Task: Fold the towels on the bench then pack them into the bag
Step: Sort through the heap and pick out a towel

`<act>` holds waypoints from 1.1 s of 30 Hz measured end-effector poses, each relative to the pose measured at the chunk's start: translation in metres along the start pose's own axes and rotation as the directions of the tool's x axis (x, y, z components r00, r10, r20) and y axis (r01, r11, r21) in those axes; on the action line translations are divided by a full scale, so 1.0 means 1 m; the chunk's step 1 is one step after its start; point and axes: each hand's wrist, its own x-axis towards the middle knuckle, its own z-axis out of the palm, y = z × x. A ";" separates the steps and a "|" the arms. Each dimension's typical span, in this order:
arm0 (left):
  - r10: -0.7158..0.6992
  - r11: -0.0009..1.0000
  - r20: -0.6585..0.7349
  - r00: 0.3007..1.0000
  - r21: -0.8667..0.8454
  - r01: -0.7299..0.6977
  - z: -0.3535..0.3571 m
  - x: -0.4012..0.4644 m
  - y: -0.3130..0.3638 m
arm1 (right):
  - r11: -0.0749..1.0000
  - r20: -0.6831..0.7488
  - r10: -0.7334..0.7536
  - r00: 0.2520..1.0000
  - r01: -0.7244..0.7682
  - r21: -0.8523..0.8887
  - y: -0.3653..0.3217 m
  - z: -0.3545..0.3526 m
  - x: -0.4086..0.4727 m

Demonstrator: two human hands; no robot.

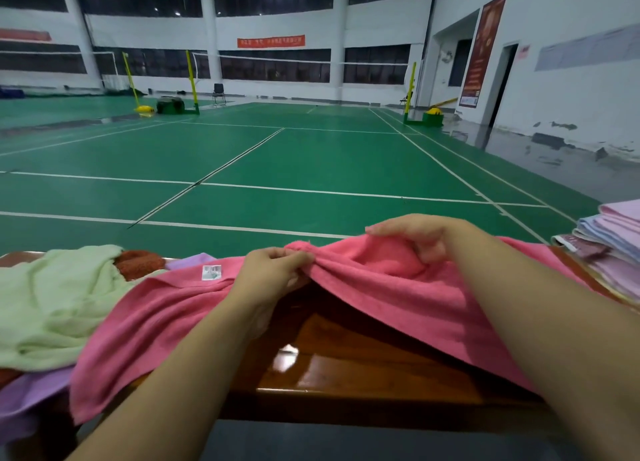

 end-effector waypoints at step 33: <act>0.559 0.829 -0.197 0.805 0.126 -0.545 -0.008 0.056 0.209 | 0.515 -0.813 -0.521 0.261 0.855 -0.056 -0.099 -0.085 -0.105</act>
